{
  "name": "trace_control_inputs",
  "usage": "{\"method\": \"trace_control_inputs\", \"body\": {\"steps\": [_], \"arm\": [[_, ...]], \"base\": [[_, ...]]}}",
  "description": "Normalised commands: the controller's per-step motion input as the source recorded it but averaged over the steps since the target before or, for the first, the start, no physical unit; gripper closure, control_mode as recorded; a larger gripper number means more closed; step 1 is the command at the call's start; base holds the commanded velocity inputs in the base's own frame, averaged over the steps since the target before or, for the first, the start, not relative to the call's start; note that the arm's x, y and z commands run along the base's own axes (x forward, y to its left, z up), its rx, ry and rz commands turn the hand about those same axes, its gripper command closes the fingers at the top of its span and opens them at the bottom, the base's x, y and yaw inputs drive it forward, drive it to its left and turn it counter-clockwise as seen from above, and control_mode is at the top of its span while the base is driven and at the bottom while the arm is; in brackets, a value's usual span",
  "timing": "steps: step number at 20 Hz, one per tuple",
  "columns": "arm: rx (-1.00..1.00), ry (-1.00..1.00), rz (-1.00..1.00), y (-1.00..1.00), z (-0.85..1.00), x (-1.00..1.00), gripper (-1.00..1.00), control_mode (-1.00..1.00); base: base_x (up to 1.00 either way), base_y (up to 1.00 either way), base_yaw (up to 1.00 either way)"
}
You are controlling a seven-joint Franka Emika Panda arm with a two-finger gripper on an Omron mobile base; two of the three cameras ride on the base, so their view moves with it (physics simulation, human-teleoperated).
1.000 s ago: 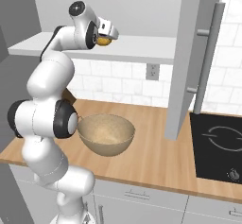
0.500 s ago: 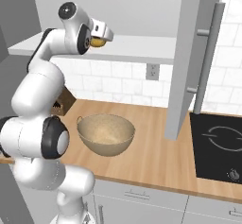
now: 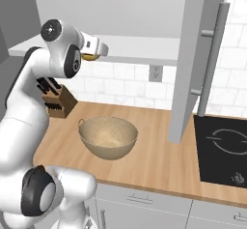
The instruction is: Open the cabinet, pick up the bread from the cabinet and place it in the basket. Then move the basket to the dining counter.
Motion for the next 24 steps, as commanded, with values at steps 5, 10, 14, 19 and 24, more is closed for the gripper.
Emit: {"method": "trace_control_inputs", "body": {"steps": [5, 10, 14, 19, 24], "arm": [[0.00, 0.06, 0.00, -0.03, 0.07, -1.00, 1.00, -1.00], [0.00, 0.20, 0.00, -0.14, -0.10, -1.00, 1.00, -1.00], [0.00, 0.30, 0.00, -0.19, -0.74, -0.57, 1.00, -1.00], [-0.02, 0.23, 0.00, -0.27, -1.00, 0.00, 1.00, -1.00], [-0.04, 0.21, 0.00, -0.15, -1.00, 0.18, 1.00, -1.00]], "base": [[0.00, 0.00, 0.00], [0.00, 0.00, 0.00], [0.00, 0.00, 0.00], [0.00, 0.00, 0.00], [0.00, 0.00, 0.00]]}}
